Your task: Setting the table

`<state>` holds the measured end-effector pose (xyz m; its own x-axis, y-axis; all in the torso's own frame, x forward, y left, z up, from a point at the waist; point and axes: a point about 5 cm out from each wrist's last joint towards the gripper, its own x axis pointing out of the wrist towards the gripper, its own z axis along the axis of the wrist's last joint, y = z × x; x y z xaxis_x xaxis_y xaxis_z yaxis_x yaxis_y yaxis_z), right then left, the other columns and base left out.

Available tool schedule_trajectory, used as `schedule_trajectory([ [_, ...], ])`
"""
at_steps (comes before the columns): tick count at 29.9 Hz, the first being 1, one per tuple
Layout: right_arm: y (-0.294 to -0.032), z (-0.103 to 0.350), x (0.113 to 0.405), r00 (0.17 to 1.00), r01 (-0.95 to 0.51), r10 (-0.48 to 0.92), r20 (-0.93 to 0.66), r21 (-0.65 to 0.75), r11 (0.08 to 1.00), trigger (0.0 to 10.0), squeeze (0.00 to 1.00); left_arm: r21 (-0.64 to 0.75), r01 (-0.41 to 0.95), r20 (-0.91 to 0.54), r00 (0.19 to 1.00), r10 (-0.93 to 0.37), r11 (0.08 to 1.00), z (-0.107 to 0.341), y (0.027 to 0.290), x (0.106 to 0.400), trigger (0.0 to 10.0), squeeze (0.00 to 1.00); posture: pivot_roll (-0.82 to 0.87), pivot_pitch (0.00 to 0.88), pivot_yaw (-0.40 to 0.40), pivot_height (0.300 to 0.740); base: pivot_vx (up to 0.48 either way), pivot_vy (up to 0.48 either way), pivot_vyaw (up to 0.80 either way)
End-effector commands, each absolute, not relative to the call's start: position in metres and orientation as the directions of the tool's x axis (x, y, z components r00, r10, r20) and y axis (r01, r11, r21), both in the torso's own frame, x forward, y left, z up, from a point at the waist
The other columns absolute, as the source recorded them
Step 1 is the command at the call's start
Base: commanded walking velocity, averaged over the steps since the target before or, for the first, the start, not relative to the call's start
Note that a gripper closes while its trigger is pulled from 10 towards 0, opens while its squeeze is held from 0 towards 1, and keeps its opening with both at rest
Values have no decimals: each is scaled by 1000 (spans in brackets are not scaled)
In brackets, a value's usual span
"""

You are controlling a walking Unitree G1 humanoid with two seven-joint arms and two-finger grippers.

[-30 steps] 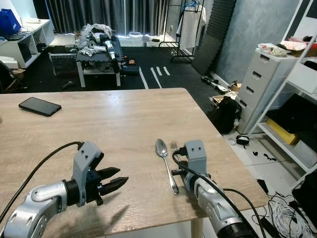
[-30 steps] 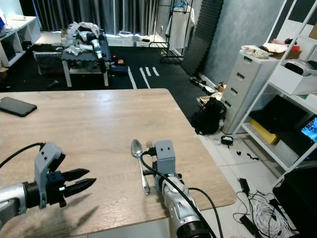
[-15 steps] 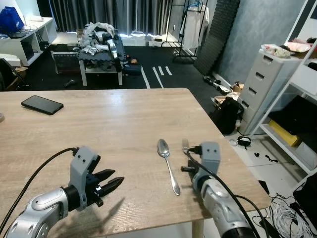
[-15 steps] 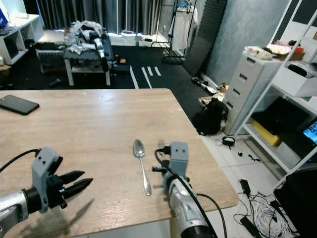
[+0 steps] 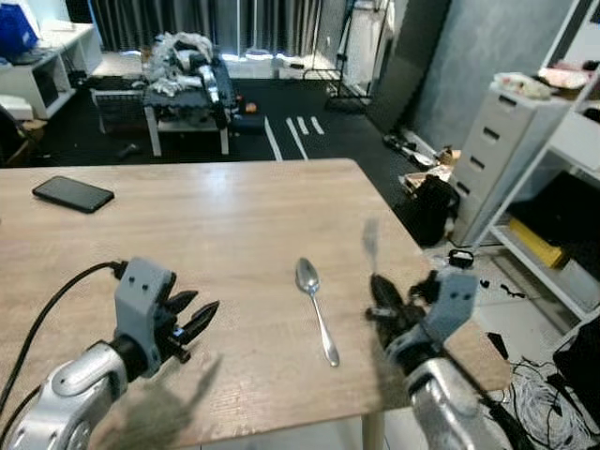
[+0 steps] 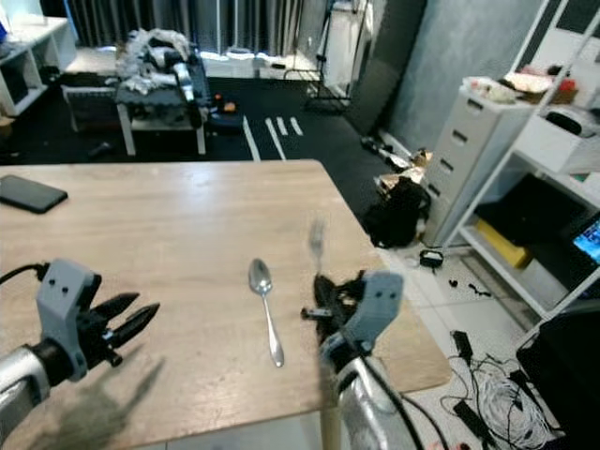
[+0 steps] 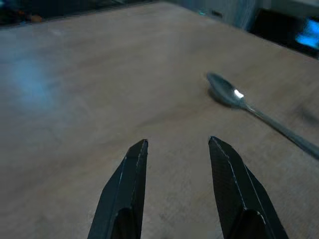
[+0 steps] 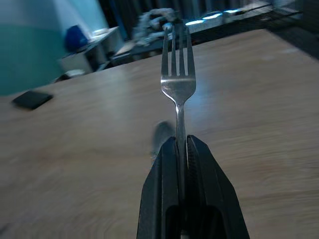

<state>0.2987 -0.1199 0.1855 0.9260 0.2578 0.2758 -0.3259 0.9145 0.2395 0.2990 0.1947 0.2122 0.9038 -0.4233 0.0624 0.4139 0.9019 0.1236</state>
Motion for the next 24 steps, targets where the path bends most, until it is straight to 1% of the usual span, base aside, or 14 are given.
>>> schedule_trajectory([
  [1,-119,187,294,917,-343,272,293,228,911,10000,0,118,386,61,917,-395,915,210,197,300,10000,0,85,116,38,740,0,0,0],
  [8,-113,189,290,897,-402,331,293,229,887,10000,0,77,399,83,911,-405,914,215,195,303,10000,0,90,108,36,740,0,0,0],
  [9,-108,193,289,873,-448,379,306,201,871,10000,0,64,414,85,904,-419,908,215,192,302,10000,0,88,105,37,740,0,0,0],
  [11,-106,194,288,866,-461,394,308,188,867,10000,0,66,418,83,902,-423,906,214,191,302,10000,0,89,104,36,740,0,0,0],
  [13,-110,188,293,890,-417,362,277,172,893,10000,0,133,421,50,902,-430,897,208,187,300,10000,0,92,104,33,740,0,0,0],
  [15,-113,186,295,901,-394,343,264,168,904,10000,0,161,423,39,900,-434,892,206,186,300,10000,0,92,104,33,740,0,0,0],
  [18,-131,175,303,947,-269,232,221,154,951,10000,0,235,422,20,899,-438,876,198,178,298,10000,0,90,106,32,740,0,0,0],
  [19,-135,173,304,953,-245,211,216,143,959,10000,0,243,421,19,899,-438,874,197,177,298,10000,0,90,105,32,740,0,0,0],
  [22,-146,166,305,972,-174,141,188,171,970,10000,0,246,402,20,907,-420,882,191,171,297,10000,0,81,108,35,740,0,0,0],
  [23,-146,166,305,972,-174,141,188,171,970,10000,0,246,402,20,907,-420,882,191,171,297,10000,0,81,108,35,740,0,0,0],
  [24,-151,163,305,977,-142,110,181,177,974,10000,0,232,378,20,919,-393,896,187,171,296,10000,0,80,109,35,740,0,0,0],
])
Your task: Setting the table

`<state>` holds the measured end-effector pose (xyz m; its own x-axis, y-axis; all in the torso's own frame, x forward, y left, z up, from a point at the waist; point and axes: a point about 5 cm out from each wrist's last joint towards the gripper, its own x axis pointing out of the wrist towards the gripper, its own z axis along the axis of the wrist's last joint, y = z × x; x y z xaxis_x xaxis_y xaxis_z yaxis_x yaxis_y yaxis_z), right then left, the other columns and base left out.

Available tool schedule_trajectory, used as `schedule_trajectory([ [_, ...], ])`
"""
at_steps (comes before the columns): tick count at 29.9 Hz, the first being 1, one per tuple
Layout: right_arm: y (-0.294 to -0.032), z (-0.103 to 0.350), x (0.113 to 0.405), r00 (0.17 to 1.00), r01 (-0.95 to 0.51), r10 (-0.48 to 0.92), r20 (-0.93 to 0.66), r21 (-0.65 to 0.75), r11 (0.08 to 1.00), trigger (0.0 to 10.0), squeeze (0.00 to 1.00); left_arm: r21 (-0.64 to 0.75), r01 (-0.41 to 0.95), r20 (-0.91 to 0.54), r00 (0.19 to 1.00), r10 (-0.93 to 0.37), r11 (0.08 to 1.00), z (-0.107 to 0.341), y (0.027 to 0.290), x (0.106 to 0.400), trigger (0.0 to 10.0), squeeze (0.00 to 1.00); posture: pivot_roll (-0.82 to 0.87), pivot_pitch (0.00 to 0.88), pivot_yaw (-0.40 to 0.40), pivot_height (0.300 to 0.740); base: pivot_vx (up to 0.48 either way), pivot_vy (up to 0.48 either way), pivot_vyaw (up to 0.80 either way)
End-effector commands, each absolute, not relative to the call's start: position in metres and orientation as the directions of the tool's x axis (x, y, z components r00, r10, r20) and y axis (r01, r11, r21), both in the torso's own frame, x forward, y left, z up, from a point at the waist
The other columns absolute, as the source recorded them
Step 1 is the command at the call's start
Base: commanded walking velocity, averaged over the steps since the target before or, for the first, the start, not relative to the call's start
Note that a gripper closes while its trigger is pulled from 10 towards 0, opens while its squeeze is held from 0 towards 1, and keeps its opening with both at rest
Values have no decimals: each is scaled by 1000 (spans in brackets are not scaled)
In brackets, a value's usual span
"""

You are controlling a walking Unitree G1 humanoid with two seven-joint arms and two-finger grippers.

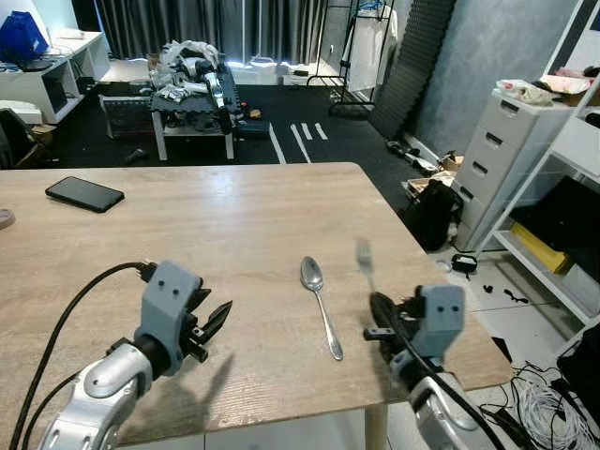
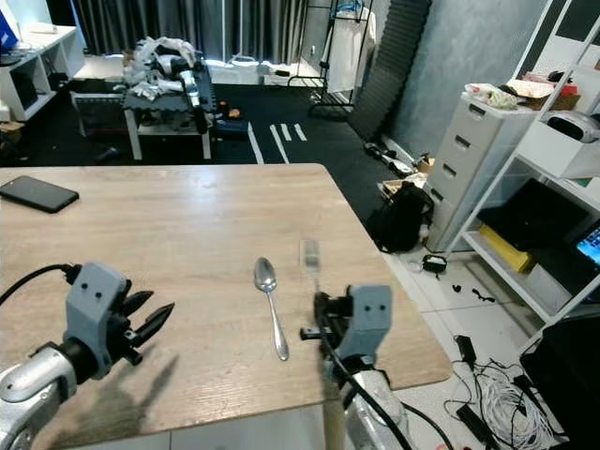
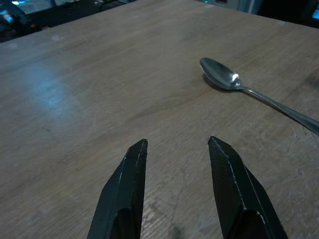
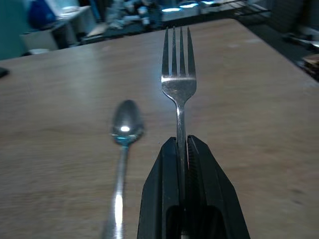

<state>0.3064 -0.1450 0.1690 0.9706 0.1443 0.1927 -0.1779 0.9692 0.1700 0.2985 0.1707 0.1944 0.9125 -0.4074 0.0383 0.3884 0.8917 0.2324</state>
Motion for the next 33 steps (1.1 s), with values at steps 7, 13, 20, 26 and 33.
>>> schedule_trajectory([
  [7,-161,155,303,988,-51,17,152,220,974,10000,0,201,302,39,948,-315,932,183,175,293,10000,0,77,109,37,740,0,0,0],
  [13,-166,154,307,988,-31,-3,157,210,977,10000,0,204,277,49,955,-293,939,181,179,292,10000,0,75,110,36,740,-60,0,0],
  [20,-165,152,307,988,-27,-5,153,207,978,10000,0,200,268,56,957,-283,943,181,178,292,10000,0,75,110,35,740,-411,0,0],
  [26,-164,151,308,988,-27,-5,153,209,978,10000,0,199,268,56,957,-283,943,181,178,293,10000,0,75,109,39,740,-423,0,0],
  [33,-164,151,308,988,-29,-5,155,212,977,10000,0,201,269,58,957,-285,942,181,178,294,10000,0,73,107,42,740,-422,0,0],
])
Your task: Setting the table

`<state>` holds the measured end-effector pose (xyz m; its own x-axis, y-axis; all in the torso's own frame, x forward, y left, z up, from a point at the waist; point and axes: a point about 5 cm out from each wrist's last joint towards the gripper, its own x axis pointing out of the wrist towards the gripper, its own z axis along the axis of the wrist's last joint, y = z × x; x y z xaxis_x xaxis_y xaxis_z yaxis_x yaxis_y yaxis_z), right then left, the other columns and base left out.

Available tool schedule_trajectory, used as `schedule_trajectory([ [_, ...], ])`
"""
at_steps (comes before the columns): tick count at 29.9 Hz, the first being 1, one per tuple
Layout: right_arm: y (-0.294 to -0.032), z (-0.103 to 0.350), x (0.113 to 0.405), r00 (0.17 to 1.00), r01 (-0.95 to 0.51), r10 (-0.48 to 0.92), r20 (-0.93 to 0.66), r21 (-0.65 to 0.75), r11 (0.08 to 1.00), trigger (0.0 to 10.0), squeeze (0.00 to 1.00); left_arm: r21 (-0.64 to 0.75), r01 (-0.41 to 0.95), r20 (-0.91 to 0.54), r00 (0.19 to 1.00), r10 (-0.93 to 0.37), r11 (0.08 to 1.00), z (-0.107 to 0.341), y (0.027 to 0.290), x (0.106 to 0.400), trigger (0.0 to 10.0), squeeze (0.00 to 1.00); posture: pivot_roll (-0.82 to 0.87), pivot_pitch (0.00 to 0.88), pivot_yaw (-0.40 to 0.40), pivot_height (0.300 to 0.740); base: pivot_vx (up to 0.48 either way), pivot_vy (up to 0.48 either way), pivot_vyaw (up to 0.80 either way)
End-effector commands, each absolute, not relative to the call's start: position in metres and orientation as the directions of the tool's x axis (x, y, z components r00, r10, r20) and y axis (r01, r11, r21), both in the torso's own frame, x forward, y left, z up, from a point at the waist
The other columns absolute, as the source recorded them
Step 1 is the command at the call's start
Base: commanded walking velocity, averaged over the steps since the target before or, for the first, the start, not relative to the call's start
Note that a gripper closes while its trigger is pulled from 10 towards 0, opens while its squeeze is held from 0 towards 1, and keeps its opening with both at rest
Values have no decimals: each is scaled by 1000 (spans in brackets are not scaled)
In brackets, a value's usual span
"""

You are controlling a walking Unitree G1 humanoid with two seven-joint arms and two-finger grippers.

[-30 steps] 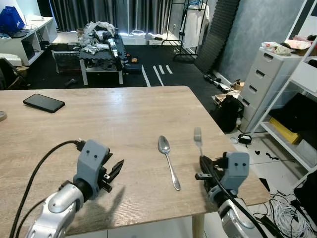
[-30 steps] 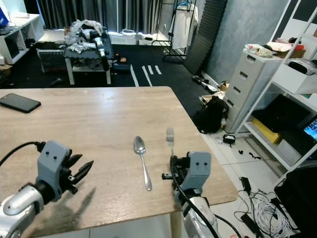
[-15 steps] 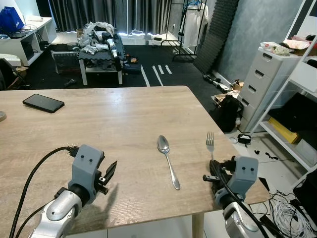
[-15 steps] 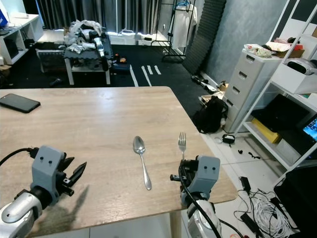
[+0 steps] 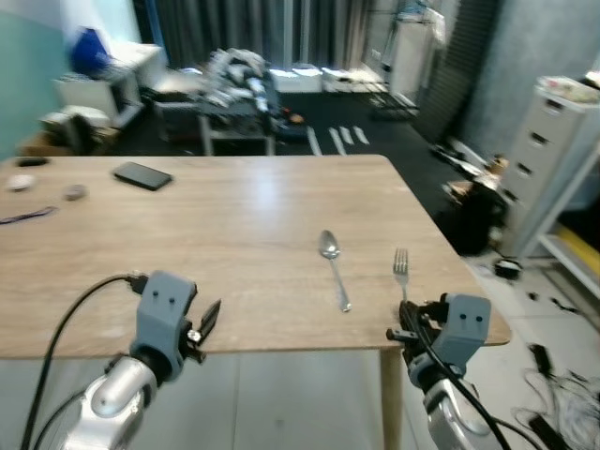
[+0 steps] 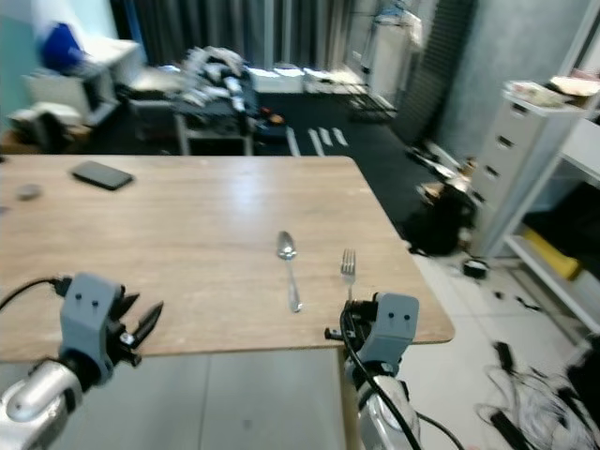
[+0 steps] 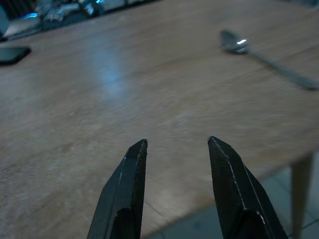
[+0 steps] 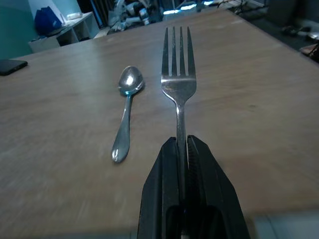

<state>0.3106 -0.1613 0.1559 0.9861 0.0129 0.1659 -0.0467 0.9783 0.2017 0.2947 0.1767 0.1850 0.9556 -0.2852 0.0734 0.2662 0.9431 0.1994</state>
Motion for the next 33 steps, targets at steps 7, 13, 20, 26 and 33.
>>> schedule_trajectory([
  [7,-162,150,308,988,-40,6,155,215,976,10000,0,200,269,62,956,-286,942,182,177,296,10000,0,72,104,45,740,-265,0,0],
  [13,-159,150,308,987,-69,35,154,222,973,10000,0,190,279,55,954,-294,941,181,175,297,10000,0,70,103,46,740,0,0,0],
  [20,-157,147,306,988,-89,58,146,221,971,10000,0,190,287,36,954,-298,939,176,174,297,10000,0,68,103,47,740,0,0,0],
  [26,-153,146,306,985,-118,87,148,221,968,10000,0,191,281,26,956,-291,941,172,176,297,10000,0,68,99,45,740,0,0,0],
  [33,-154,130,304,991,-121,106,83,198,973,10000,0,198,268,-20,963,-270,943,157,179,297,10000,0,64,94,44,740,0,0,103],
])
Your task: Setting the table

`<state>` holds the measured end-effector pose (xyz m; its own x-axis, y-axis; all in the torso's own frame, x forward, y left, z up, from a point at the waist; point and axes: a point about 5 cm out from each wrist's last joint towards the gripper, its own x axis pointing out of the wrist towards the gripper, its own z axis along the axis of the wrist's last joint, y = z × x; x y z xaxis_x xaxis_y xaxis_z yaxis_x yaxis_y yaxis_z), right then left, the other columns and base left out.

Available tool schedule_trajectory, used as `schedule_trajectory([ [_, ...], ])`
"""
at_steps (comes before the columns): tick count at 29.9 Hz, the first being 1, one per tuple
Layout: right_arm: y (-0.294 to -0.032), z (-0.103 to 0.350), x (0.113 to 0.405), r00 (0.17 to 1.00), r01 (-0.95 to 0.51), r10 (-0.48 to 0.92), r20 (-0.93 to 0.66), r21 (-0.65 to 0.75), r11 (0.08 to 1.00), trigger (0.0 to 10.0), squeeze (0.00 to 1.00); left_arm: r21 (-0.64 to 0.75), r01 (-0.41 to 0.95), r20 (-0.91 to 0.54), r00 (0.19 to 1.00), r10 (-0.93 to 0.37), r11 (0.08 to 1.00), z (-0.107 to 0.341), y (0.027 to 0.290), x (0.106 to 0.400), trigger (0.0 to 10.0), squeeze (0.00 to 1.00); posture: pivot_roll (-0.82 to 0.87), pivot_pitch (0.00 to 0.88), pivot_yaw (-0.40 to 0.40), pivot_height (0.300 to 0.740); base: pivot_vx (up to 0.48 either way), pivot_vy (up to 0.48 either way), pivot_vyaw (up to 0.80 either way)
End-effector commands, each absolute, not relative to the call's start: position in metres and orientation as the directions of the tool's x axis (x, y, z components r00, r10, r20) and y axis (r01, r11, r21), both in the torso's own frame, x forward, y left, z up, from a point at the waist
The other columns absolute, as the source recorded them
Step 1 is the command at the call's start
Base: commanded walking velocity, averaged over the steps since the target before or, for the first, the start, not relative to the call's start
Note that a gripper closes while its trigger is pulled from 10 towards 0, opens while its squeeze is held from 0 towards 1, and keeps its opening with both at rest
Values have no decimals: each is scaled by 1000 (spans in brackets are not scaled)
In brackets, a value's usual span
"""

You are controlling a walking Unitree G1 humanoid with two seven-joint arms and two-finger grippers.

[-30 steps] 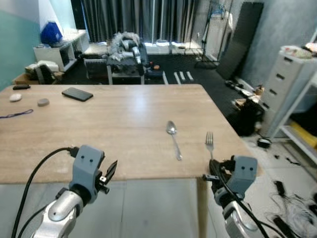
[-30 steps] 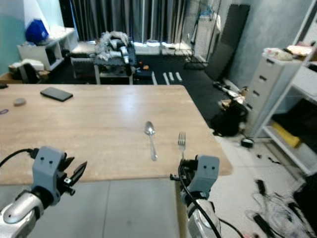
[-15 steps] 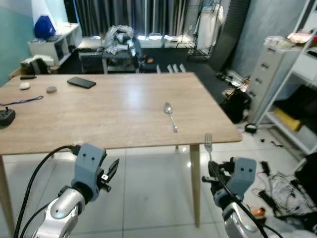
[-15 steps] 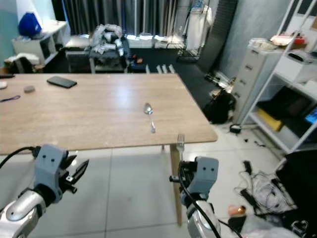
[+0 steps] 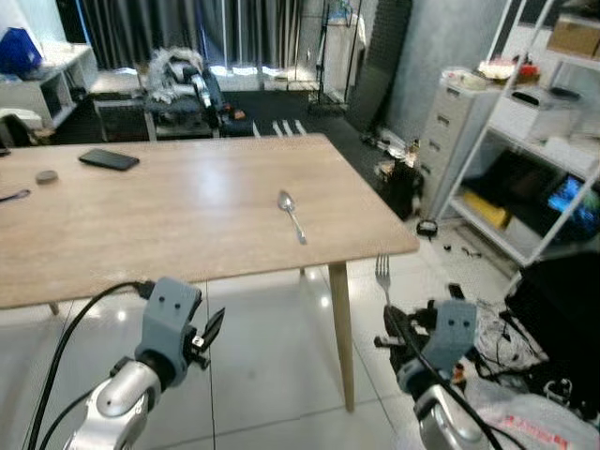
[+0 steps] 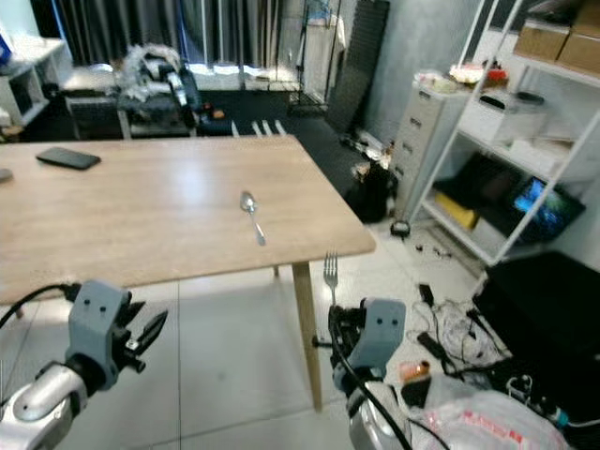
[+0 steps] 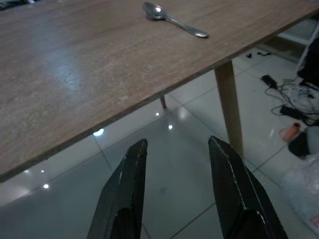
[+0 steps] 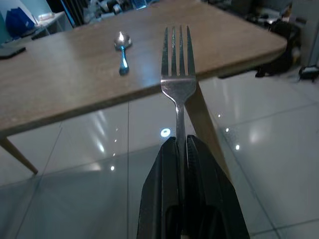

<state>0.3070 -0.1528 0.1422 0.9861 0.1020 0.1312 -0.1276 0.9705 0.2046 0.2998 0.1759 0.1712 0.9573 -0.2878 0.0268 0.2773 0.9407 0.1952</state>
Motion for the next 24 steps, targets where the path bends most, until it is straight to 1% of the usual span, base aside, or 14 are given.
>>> schedule_trajectory([
  [1,-155,126,303,992,-119,107,70,196,973,10000,0,198,265,-30,964,-265,944,154,180,297,10000,0,64,94,44,740,0,0,719],
  [2,-155,126,303,992,-119,107,70,196,973,10000,0,198,265,-30,964,-265,944,154,180,297,10000,0,64,94,44,740,0,0,719],
  [3,-160,109,301,996,-93,93,2,153,984,10000,0,205,254,-74,967,-244,945,140,184,296,10000,0,62,93,44,740,0,0,800],
  [7,-172,74,293,989,-48,60,-132,91,995,10000,0,218,233,-172,965,-197,948,110,193,291,10000,0,61,93,42,740,0,0,800],
  [11,-187,34,274,957,-5,13,-289,30,1000,10000,0,232,207,-290,948,-135,951,75,208,280,10000,0,57,94,44,740,0,0,800],
  [13,-190,28,271,950,0,7,-313,23,1000,10000,0,236,202,-306,944,-125,950,70,210,278,10000,0,57,94,44,740,0,0,800],
  [15,-195,11,260,928,2,1,-373,7,1000,10000,0,229,180,-346,934,-93,956,58,217,272,10000,0,56,96,45,740,0,0,800],
  [18,-200,-13,243,883,-20,5,-469,-28,999,10000,0,243,167,-382,922,-63,956,46,226,264,10000,0,58,100,44,740,0,0,800],
  [19,-200,-13,243,883,-20,5,-469,-28,999,10000,0,243,167,-382,922,-63,956,46,226,264,10000,0,58,100,44,740,0,0,800],
  [24,-200,-50,208,783,-126,44,-621,-89,988,10000,0,263,154,-413,910,-33,952,31,233,256,10000,0,60,107,41,740,0,0,800],
])
